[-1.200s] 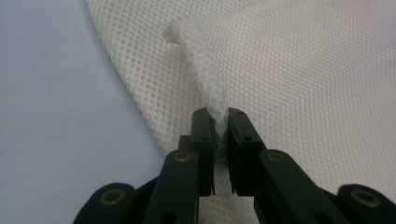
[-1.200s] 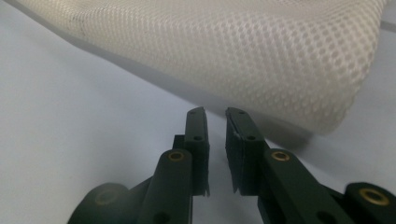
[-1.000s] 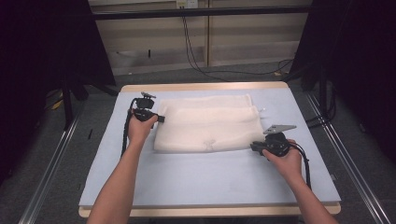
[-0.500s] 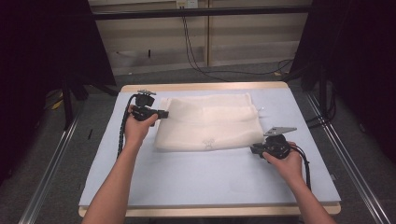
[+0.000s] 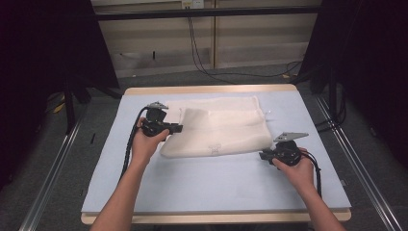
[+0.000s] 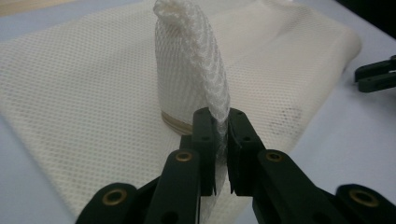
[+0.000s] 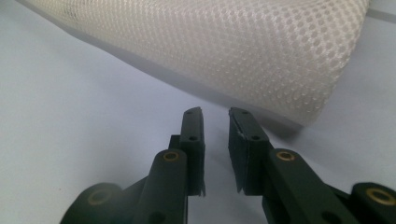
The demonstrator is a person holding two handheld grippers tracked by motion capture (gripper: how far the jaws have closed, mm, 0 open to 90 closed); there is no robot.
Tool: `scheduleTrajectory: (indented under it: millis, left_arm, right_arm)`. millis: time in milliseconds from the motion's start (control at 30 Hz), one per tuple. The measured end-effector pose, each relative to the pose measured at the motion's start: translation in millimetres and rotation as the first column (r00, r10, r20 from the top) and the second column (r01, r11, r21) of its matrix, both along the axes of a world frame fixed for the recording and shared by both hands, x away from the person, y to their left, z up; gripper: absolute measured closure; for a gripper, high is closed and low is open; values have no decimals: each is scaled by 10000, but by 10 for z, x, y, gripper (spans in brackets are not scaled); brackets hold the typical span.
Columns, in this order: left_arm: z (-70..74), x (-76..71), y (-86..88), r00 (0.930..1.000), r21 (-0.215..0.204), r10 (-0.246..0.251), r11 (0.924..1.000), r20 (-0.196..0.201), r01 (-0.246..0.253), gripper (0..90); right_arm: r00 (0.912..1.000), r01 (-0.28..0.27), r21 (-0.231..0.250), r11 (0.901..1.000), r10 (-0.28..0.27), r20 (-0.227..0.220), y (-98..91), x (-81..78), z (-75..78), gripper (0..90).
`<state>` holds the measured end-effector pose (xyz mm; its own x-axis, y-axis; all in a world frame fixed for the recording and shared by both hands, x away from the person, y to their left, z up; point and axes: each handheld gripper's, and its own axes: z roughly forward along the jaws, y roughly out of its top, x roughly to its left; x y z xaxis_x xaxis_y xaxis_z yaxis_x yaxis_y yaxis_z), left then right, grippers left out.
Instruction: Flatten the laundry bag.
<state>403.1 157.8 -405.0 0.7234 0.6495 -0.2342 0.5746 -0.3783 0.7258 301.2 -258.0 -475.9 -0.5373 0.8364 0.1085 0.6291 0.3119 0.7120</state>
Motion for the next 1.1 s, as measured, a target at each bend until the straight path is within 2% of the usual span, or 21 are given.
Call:
scheduleTrajectory:
  millis: [33, 100, 133, 167, 233, 300, 400, 500, 667, 800, 1100]
  left_arm:
    - [-13, -27, -8, 10000, -76, -44, 10000, -38, 44, 835]
    - [-20, -77, -28, 9995, 71, -330, 9994, -5, 330, 837]
    - [-29, -107, -37, 9994, -73, -332, 9994, 133, 333, 837]
    - [-34, -132, -39, 9993, -264, -376, 9989, 75, 378, 837]
    - [-51, -178, -53, 9987, -255, -514, 9984, 30, 514, 838]
    - [-75, -228, -64, 9983, -448, -561, 9974, 131, 567, 838]
    - [-118, -284, -60, 9978, -463, -661, 9967, -18, 659, 838]
    - [-163, -340, -52, 9972, -589, -744, 9955, 24, 744, 839]
    - [-212, -432, -73, 9947, -549, -1029, 9932, -32, 1026, 839]
    - [-258, -484, -78, 9911, -476, -1291, 9907, -313, 1275, 839]
    - [-390, -598, -43, 9858, -373, -1499, 9884, -753, 1474, 838]
  right_arm:
    - [10000, 65, -26, 10000, -65, -9, -2, -1, 3, 760]
    - [10000, 87, 9, 10000, -87, -23, -7, -3, 7, 758]
    - [9999, 117, 25, 9999, -117, -37, -6, -4, 9, 757]
    - [9999, 106, -5, 9999, -106, -69, -7, -6, 14, 756]
    - [9999, 113, -13, 9999, -113, -2, -2, -2, 16, 756]
    - [10000, 68, -30, 10000, -68, 56, -1, 2, 21, 756]
    - [9998, 192, -48, 9998, -192, -11, 10, -4, 32, 756]
    - [9999, 110, -78, 9999, -109, 79, 15, 2, 32, 755]
    - [9999, 145, -122, 9998, -145, -25, 28, 3, 45, 751]
    - [10000, 78, -125, 9999, -78, 40, 44, 10, 44, 747]
    - [9997, 228, -289, 9993, -226, 70, 11, 9, 44, 744]
